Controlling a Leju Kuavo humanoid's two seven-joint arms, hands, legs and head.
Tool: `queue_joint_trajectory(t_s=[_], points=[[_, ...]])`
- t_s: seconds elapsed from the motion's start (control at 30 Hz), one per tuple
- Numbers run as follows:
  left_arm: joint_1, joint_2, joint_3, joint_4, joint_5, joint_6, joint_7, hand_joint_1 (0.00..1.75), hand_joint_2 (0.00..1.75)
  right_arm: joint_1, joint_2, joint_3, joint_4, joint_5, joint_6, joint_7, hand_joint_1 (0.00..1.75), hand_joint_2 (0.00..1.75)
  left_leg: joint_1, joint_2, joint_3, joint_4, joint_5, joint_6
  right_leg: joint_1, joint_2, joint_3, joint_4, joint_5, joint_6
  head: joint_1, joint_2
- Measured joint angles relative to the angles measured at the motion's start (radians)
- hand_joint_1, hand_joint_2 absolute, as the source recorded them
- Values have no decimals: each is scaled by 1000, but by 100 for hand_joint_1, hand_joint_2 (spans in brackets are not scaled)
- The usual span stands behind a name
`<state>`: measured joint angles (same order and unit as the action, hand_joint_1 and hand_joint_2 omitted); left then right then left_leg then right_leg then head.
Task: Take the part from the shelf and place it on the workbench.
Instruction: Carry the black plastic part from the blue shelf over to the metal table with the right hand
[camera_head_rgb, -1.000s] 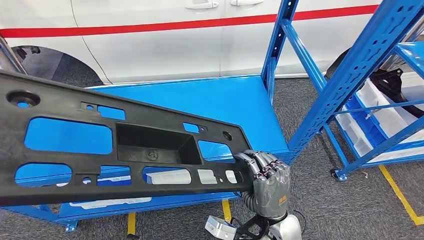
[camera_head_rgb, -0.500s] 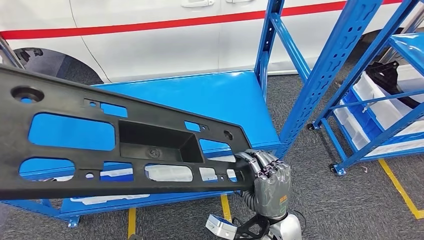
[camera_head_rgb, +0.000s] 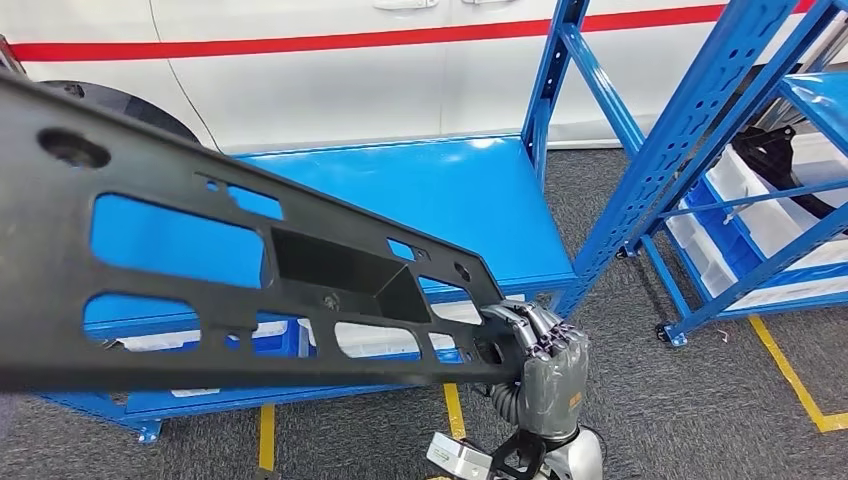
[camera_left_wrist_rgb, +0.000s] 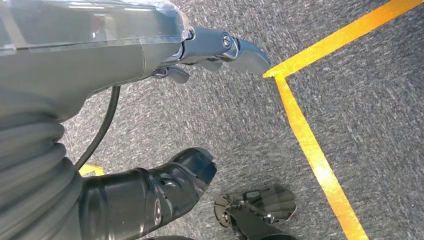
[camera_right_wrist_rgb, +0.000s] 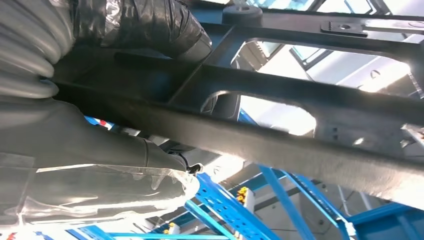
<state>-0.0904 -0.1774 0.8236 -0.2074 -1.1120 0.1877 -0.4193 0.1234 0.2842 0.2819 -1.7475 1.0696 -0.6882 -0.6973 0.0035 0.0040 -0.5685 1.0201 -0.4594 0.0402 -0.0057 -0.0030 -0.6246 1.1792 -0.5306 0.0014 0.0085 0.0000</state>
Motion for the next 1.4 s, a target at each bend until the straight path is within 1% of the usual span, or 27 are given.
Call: queue_joint_trajectory(t_s=[0.07, 0.13, 0.2, 0.27, 0.37, 0.4, 0.43, 0.47, 0.53, 0.6, 0.67, 0.73, 0.77, 0.8, 0.87, 0.9, 0.93, 0.97, 1.0, 1.03, 1.1, 1.13, 1.23, 1.27, 1.3, 1.33, 1.4], points=[[-1, -1, 0, 0, 0, 0, -1, 0, 175, 0, 0, 0, 0, -6, 0, 0, 175, 175, -4, 0, -3, 3, 2, -7, 6, 0, 59, -113, 34, -11, 0, 0], [-1, -1, 0, 0, -1, 0, -1, 0, 175, 2, 0, 0, 0, -20, 0, 0, 175, 175, -5, 0, -8, 3, 7, -18, 11, 1, 67, -141, 39, -17, -1, 0], [-1, -1, 0, 0, -2, 0, -2, 0, 175, 3, 0, 2, 0, -35, 0, -1, 175, 175, -4, 0, -10, 4, 8, -28, 7, 1, 64, -148, 47, -26, -1, 0], [-1, 0, 1, 0, -2, 1, -3, 0, 175, 4, 0, 4, 0, -50, 0, -2, 175, 175, -3, -2, -26, 42, -26, -39, 0, -1, 63, -157, 57, -36, -1, 0], [0, 0, 1, 0, -2, 2, -4, 0, 175, 5, 0, 8, 0, -70, 0, -2, 175, 175, 3, -2, -96, 217, -128, -52, 0, -4, 53, -158, 64, -43, -2, 0], [1, 0, 1, 0, -2, 2, -4, 0, 175, 5, 0, 8, 0, -76, 0, -2, 175, 175, 5, -2, -112, 262, -144, -55, 0, -4, 50, -156, 65, -43, -2, 0], [1, 0, 1, 0, -2, 2, -4, 0, 175, 6, 0, 8, 0, -83, 0, -2, 175, 175, 7, -2, -111, 274, -142, -57, 0, -4, 47, -154, 66, -43, -2, 0], [2, 0, 2, 0, -2, 3, -4, 0, 175, 6, -1, 8, 0, -90, 0, -2, 175, 175, 8, -2, -93, 248, -121, -58, 0, -4, 45, -152, 67, -42, -2, 0], [1, 1, 4, 0, -2, 3, -4, 0, 175, 7, -1, 9, 0, -99, 0, -2, 175, 175, 9, -2, -19, 120, -62, -55, 0, -4, 44, -147, 67, -40, -2, 0], [-1, 1, 5, 0, -2, 3, -4, 0, 175, 7, -1, 10, 0, -102, 0, -2, 175, 175, 6, -3, 31, 18, -33, -49, 3, -3, 39, -142, 69, -31, -2, 0], [-1, 1, 6, 0, -2, 4, -4, 0, 175, 7, -2, 10, 0, -103, 0, -2, 175, 175, 2, -5, 34, -2, -31, -41, 5, -3, 31, -139, 74, -20, -2, 0], [2, 1, 7, 0, -2, 4, -4, 0, 175, 7, -3, 10, -1, -104, 0, -2, 175, 175, 5, -3, 31, -8, -22, -28, 5, -2, 26, -135, 73, -8, -2, 0], [2, 1, 7, 0, -3, 5, -3, 0, 175, 7, -4, 11, -1, -105, 0, -2, 175, 175, 7, -2, 29, -12, -16, -21, 4, -1, 19, -119, 57, -3, -2, 0], [0, 1, 8, 0, -4, 6, -3, 0, 175, 7, -5, 11, -1, -106, 0, -2, 175, 175, 9, -1, 27, -16, -10, -14, 4, 0, 4, -84, 30, 1, -2, 0], [-2, 1, 8, 0, -5, 9, -3, 0, 175, 7, -7, 13, 0, -113, 0, -2, 175, 175, 8, 1, 18, -15, -4, -6, 0, 1, -46, 37, -43, 7, -1, 0], [-2, 1, 9, 0, -5, 9, -3, 0, 175, 8, -8, 14, 0, -119, 0, -2, 175, 175, 8, 2, 13, -13, -2, -5, -1, 2, -69, 95, -68, 9, -2, 0], [-1, 1, 11, 0, -4, 8, -3, 0, 175, 8, -8, 14, 0, -124, 0, -2, 175, 175, 7, 2, 8, -10, 0, -5, -1, 1, -79, 128, -77, 9, -2, 0], [-1, 1, 13, 0, -4, 7, -3, 0, 175, 9, -9, 15, 0, -129, 0, -2, 175, 175, 7, 3, 3, -7, 2, -6, -2, 1, -71, 124, -66, 9, -2, 0], [-1, 1, 15, 0, -3, 6, -3, 0, 175, 9, -9, 15, 0, -132, 0, -2, 175, 175, 7, 2, 0, -4, 3, -7, -2, 1, -42, 82, -41, 7, -2, 0], [-1, 1, 17, 0, -3, 6, -3, 0, 175, 9, -9, 16, 0, -134, 0, -2, 175, 175, 7, 2, -2, -1, 3, -8, -2, 1, -1, 13, -11, 4, -2, 0], [-2, 1, 20, 0, -3, 6, -4, 0, 175, 9, -9, 17, -1, -136, 0, -2, 175, 175, 5, 2, -7, 3, 6, -15, 1, 2, 64, -105, 24, -5, -2, 0], [-2, 1, 21, 0, -3, 6, -4, 0, 175, 10, -9, 17, -2, -136, 0, -2, 175, 175, 5, 2, -9, 5, 8, -20, 3, 2, 75, -133, 29, -8, -2, 0], [-3, 1, 22, 0, -3, 6, -5, 0, 175, 10, -9, 20, -3, -136, 0, -2, 175, 175, 5, 1, -15, 5, 14, -38, 6, 4, 68, -141, 39, -23, -2, 0], [-2, 1, 23, 0, -3, 6, -5, 0, 175, 10, -9, 20, -3, -136, 0, -2, 175, 175, 6, 1, -19, 12, 6, -43, 5, 3, 66, -144, 45, -30, -2, 0], [-2, 1, 23, 0, -3, 6, -5, 0, 175, 10, -9, 21, -4, -136, 0, -2, 175, 175, 7, 0, -29, 34, -15, -49, 3, 2, 62, -147, 51, -37, -2, 0], [-2, 1, 23, 0, -3, 6, -5, 0, 175, 11, -9, 22, -4, -137, 0, -2, 175, 175, 8, -1, -45, 75, -48, -53, 1, 1, 58, -149, 56, -43, -2, 0], [-1, 1, 23, 0, -6, 7, -4, 0, 175, 12, -9, 23, -4, -142, 0, -2, 175, 175, 9, -1, -90, 198, -124, -59, 4, -1, 44, -148, 65, -49, -2, 0]])
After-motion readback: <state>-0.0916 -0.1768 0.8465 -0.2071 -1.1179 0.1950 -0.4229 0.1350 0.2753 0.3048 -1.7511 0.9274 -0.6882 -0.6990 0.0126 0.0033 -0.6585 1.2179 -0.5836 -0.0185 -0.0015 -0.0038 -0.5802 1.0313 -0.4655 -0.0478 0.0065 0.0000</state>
